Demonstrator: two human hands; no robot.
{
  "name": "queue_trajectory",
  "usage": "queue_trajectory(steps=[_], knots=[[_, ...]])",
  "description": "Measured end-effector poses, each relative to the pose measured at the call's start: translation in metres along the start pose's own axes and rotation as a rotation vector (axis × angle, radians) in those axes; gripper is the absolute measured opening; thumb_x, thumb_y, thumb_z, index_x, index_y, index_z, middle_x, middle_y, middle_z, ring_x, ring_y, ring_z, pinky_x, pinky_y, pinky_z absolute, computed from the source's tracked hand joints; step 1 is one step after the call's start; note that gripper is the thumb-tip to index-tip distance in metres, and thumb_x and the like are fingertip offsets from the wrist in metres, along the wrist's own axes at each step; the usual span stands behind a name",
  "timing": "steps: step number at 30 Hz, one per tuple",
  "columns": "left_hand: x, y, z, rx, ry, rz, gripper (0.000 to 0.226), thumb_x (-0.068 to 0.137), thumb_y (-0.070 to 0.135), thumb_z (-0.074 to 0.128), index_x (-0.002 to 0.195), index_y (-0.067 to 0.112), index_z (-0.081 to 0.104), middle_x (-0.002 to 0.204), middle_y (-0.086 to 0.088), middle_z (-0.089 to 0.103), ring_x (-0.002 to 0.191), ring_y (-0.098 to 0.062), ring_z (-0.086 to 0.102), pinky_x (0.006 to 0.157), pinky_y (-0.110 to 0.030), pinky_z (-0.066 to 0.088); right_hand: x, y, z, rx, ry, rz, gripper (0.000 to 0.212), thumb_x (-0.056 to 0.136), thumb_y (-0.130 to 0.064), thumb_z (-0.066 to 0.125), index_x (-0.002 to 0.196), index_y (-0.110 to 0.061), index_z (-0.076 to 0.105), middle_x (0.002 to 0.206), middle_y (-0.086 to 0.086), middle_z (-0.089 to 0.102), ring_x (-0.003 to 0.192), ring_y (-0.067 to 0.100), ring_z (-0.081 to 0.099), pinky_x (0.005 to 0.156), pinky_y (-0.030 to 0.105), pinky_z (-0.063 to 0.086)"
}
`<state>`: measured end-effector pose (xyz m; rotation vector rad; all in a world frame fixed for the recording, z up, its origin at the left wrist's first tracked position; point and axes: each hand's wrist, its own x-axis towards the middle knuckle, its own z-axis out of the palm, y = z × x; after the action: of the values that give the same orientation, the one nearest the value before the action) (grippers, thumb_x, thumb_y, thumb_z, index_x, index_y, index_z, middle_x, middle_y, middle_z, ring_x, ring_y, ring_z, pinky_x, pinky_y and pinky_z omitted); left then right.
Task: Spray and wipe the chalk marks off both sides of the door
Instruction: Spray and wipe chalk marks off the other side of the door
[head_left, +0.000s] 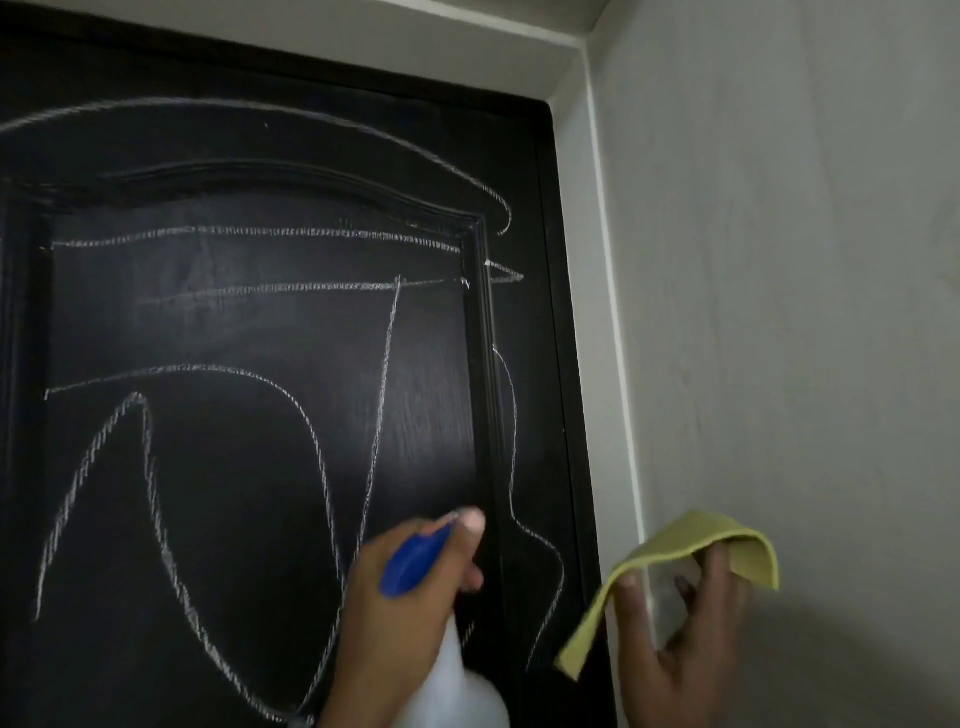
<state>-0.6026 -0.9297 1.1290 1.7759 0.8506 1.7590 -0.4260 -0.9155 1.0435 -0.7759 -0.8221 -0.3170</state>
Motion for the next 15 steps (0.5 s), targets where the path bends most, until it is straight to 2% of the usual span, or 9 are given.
queue_trajectory(steps=[2,4,6,8,9,11,13,15], knots=[[0.033,0.009,0.005,0.009,-0.014,0.102,0.047,0.082,0.054,0.063,0.05,0.021,0.063,0.058,-0.004,0.067,0.064,-0.018,0.069,0.075,-0.039,0.056,0.015,0.0,0.01,0.094,0.005,0.084,0.086,0.079,-0.065,0.058,0.154,-0.029,0.034,0.152,0.002,0.035,0.136,0.03,0.044,0.111,0.042,0.04],[0.073,0.024,0.017,0.058,-0.001,0.171,0.053,0.084,0.061,0.06,0.047,0.023,0.06,0.055,-0.003,0.066,0.063,-0.022,0.07,0.078,-0.045,0.058,0.026,-0.003,0.021,0.12,-0.011,0.095,0.086,0.08,-0.062,0.055,0.156,-0.029,0.031,0.153,-0.003,0.033,0.137,0.03,0.044,0.111,0.052,0.04],[0.107,0.039,0.028,0.084,-0.007,0.254,0.058,0.083,0.068,0.057,0.047,0.022,0.058,0.051,-0.003,0.064,0.058,-0.024,0.069,0.075,-0.047,0.059,0.028,-0.009,0.029,0.197,0.006,0.089,0.086,0.08,-0.059,0.054,0.156,-0.027,0.031,0.149,-0.012,0.035,0.137,0.022,0.044,0.11,0.041,0.04],[0.136,0.054,0.038,0.121,-0.023,0.298,0.065,0.08,0.076,0.051,0.05,0.019,0.057,0.049,-0.006,0.062,0.055,-0.024,0.068,0.074,-0.047,0.059,0.031,-0.015,0.035,0.245,0.017,0.085,0.083,0.079,-0.056,0.054,0.155,-0.033,0.028,0.142,-0.027,0.034,0.134,0.014,0.044,0.104,0.024,0.037],[0.148,0.062,0.041,0.146,-0.019,0.319,0.07,0.078,0.08,0.048,0.052,0.015,0.057,0.05,-0.007,0.063,0.054,-0.024,0.067,0.074,-0.044,0.06,0.032,-0.015,0.038,0.266,0.019,0.084,0.082,0.078,-0.056,0.054,0.153,-0.037,0.027,0.139,-0.032,0.033,0.132,0.012,0.045,0.101,0.021,0.036],[0.168,0.071,0.044,0.158,0.024,0.351,0.081,0.08,0.079,0.048,0.059,0.002,0.057,0.051,-0.01,0.063,0.051,-0.022,0.065,0.068,-0.037,0.059,0.036,-0.013,0.043,0.278,0.019,0.083,0.081,0.078,-0.054,0.055,0.153,-0.042,0.028,0.14,-0.03,0.034,0.13,0.015,0.047,0.1,0.026,0.039],[0.184,0.076,0.042,0.104,0.102,0.375,0.084,0.082,0.077,0.052,0.066,-0.006,0.058,0.051,-0.01,0.062,0.051,-0.02,0.065,0.065,-0.036,0.058,0.041,-0.01,0.047,0.286,0.022,0.053,0.08,0.079,-0.052,0.056,0.154,-0.044,0.028,0.144,-0.021,0.036,0.132,0.018,0.047,0.102,0.035,0.043],[0.197,0.078,0.039,0.065,0.138,0.381,0.085,0.082,0.077,0.053,0.075,-0.007,0.063,0.052,-0.005,0.062,0.056,-0.022,0.069,0.07,-0.042,0.061,0.047,-0.007,0.049,0.305,0.009,0.005,0.079,0.079,-0.049,0.056,0.153,-0.045,0.028,0.145,-0.019,0.036,0.133,0.016,0.045,0.105,0.029,0.043]])
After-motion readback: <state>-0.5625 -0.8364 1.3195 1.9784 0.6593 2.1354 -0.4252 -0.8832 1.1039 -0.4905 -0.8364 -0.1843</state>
